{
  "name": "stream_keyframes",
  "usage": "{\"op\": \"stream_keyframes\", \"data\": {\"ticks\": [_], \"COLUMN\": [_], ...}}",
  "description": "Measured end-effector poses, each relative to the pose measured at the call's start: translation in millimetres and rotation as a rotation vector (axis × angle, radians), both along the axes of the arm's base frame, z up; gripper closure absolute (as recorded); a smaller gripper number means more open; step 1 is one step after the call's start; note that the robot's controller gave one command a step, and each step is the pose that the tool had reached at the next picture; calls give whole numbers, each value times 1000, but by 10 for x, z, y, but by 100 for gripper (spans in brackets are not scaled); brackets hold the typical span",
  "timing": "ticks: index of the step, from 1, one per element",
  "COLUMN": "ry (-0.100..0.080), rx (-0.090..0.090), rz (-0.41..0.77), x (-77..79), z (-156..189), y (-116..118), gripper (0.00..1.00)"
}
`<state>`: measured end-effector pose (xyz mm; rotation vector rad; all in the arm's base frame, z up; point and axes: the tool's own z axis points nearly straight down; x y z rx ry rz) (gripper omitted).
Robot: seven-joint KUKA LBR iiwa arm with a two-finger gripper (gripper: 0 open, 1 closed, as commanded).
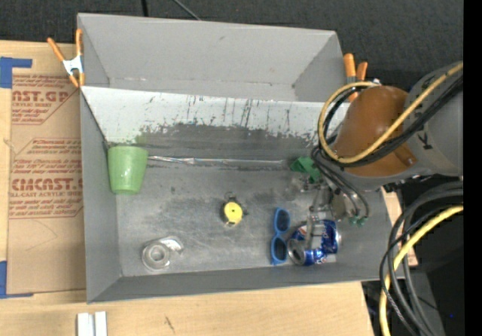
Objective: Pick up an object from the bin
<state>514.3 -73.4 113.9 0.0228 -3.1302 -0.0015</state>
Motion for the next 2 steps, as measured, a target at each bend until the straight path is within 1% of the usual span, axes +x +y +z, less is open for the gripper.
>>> {"op": "stream_keyframes", "data": {"ticks": [1, 2], "ry": [1, -18], "rx": [3, 0], "rz": [43, 43], "x": [-213, -182], "z": [-419, -431], "y": [144, 137], "gripper": [0, 100]}}
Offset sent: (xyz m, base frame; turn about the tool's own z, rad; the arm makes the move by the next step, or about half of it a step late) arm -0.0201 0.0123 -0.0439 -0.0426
